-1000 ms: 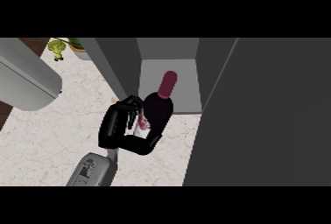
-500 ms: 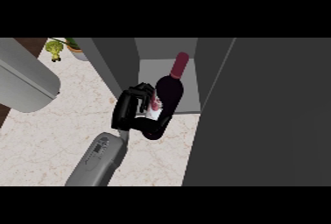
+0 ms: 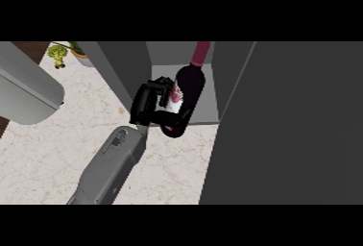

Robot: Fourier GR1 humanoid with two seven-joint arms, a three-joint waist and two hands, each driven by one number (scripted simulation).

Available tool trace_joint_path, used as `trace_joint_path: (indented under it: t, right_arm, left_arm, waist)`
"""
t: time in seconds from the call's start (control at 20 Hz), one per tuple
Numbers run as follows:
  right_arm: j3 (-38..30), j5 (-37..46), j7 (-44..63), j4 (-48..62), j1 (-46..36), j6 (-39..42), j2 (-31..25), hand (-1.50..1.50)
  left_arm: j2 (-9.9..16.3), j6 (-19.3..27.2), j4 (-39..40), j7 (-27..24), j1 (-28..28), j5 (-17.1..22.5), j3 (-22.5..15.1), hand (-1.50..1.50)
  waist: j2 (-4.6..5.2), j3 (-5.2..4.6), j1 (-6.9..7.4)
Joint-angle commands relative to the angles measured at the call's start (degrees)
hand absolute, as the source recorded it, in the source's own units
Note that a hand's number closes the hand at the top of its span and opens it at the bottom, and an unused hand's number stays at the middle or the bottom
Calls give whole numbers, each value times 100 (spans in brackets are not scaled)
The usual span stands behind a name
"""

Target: Pick up the wine, place it into the cabinet and close the cabinet

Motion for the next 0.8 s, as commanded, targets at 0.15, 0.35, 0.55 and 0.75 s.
trace_joint_path:
  t: [0.15,0.35,0.55,0.75]
  right_arm:
    - [47,-406,111,-1259,514,189,-199,-150]
    - [-105,-445,177,-950,248,167,-18,-150]
    - [98,-483,-237,-721,373,265,100,-150]
    - [264,-377,-363,-890,619,343,37,-150]
  left_arm:
    - [-4,450,941,-237,-893,601,-91,150]
    - [-4,443,1625,-316,-1206,745,-241,150]
    - [-4,867,2266,-161,-1744,550,-388,150]
    - [-4,839,2709,-55,-2044,771,-100,150]
  waist:
    - [28,0,-179]
    - [47,-3,-96]
    - [80,2,-233]
    - [76,0,-281]
